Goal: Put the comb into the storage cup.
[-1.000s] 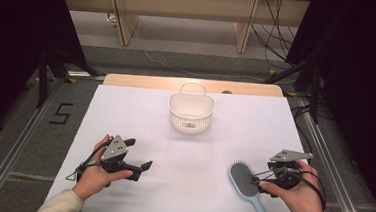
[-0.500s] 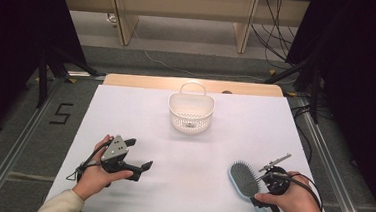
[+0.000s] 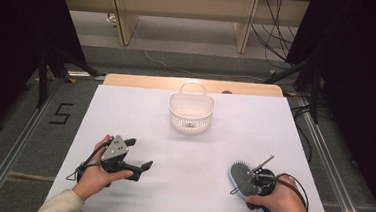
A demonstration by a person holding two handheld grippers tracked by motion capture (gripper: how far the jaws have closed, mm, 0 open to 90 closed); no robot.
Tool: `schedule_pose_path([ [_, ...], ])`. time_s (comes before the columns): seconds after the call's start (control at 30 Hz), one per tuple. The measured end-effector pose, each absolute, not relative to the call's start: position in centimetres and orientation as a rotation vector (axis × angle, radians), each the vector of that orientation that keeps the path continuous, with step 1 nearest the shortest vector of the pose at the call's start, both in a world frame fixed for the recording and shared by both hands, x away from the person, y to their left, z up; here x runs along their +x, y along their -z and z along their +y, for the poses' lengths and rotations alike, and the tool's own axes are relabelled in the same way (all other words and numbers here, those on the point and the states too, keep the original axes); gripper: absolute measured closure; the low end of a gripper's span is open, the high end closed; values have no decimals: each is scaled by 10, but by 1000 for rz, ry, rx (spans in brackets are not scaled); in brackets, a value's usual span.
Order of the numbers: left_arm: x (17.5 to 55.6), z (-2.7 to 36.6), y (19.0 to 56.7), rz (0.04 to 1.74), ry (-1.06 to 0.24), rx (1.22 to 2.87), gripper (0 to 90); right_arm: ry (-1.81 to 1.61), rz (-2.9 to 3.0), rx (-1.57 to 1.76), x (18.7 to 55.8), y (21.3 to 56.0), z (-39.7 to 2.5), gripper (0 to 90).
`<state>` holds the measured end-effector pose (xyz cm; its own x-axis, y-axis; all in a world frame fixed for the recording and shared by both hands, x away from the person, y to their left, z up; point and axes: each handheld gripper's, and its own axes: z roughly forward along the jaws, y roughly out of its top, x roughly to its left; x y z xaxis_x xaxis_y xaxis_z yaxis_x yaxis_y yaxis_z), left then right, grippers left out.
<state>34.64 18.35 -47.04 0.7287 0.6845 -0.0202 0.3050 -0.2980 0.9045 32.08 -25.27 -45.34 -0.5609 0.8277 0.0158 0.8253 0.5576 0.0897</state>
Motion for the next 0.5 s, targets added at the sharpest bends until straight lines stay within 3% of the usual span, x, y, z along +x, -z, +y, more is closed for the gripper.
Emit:
schedule_pose_path([
  [0.5,346,183,470,760,-454,1892,29,-29,2707,1472,322,452,-243,511],
])
